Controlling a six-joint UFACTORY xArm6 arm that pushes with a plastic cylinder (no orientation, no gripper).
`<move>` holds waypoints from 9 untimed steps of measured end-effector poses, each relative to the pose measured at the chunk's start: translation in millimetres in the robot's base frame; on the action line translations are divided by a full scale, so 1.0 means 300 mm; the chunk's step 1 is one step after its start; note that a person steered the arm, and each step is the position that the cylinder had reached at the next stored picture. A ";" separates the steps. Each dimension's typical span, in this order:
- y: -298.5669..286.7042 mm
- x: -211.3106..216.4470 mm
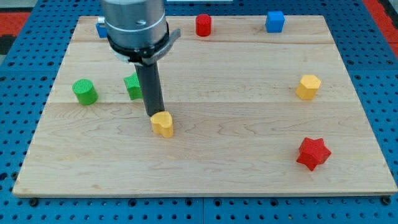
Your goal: Push yellow heart towards bottom center
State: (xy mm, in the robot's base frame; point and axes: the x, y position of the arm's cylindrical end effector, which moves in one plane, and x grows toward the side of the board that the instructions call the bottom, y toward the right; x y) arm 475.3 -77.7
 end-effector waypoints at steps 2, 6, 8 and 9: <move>0.163 0.087; 0.144 0.022; -0.003 0.040; 0.001 0.094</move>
State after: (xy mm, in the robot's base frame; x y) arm 503.4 -77.3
